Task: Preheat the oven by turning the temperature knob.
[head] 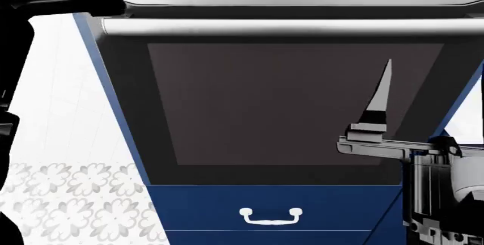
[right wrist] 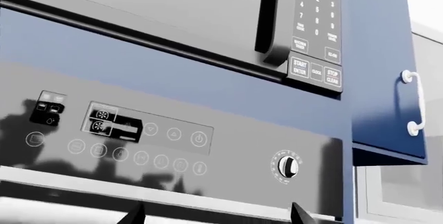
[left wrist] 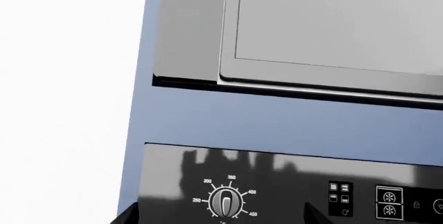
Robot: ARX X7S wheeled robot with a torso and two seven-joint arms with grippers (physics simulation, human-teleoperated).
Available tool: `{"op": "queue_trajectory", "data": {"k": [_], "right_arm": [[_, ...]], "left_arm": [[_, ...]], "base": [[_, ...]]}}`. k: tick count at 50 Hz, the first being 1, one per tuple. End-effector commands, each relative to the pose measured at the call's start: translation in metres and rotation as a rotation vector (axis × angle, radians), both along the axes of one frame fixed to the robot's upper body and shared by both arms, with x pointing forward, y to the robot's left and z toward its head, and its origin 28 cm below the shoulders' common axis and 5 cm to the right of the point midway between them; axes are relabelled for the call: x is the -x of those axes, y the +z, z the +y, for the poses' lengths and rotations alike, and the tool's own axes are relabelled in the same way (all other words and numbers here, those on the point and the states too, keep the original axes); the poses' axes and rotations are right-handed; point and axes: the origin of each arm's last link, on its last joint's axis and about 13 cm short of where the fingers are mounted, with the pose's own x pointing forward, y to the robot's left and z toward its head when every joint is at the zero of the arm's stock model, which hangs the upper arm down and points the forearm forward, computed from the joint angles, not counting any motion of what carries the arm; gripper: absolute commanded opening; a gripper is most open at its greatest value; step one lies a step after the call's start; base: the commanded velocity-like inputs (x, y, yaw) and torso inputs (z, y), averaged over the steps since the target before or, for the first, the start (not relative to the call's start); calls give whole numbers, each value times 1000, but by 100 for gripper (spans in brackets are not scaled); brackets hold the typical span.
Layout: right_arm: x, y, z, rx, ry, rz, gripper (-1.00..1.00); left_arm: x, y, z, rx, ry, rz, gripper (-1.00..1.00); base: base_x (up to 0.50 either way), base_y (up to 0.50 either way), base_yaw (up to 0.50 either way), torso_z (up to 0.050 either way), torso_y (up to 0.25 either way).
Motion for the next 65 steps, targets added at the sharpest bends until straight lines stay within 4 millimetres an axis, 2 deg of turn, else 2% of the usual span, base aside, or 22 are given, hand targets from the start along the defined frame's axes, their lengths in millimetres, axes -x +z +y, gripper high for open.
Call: {"op": "queue_trajectory", "data": {"k": [1, 6, 12, 30, 34, 48, 57, 65], "right_arm": [[-4, -6, 1, -5, -8, 48, 100], [-5, -6, 1, -10, -8, 57, 100], [-5, -7, 0, -12, -9, 58, 100], [-6, -11, 1, -6, -5, 76, 100], [-6, -10, 0, -9, -4, 75, 100], [-6, -10, 0, -12, -4, 78, 100], [-7, -11, 0, -7, -3, 82, 100], [-6, -11, -1, -6, -1, 82, 100]], "left_arm": [[8, 42, 2, -51, -20, 114, 100], [7, 65, 1, -55, -44, 207, 100], [-4, 74, 0, -47, -64, 296, 100], [-43, 100, 1, -12, -14, 397, 100], [-55, 104, 0, -8, -6, 444, 100], [-62, 115, -7, -18, -35, 500, 100], [-69, 115, -7, -24, -28, 518, 100], [-86, 109, -5, -21, 14, 526, 100]], "base": [[0, 0, 0, 0, 0], [0, 0, 0, 0, 0], [0, 0, 0, 0, 0], [0, 0, 0, 0, 0], [0, 0, 0, 0, 0], [0, 0, 0, 0, 0], [0, 0, 0, 0, 0], [0, 0, 0, 0, 0]]}}
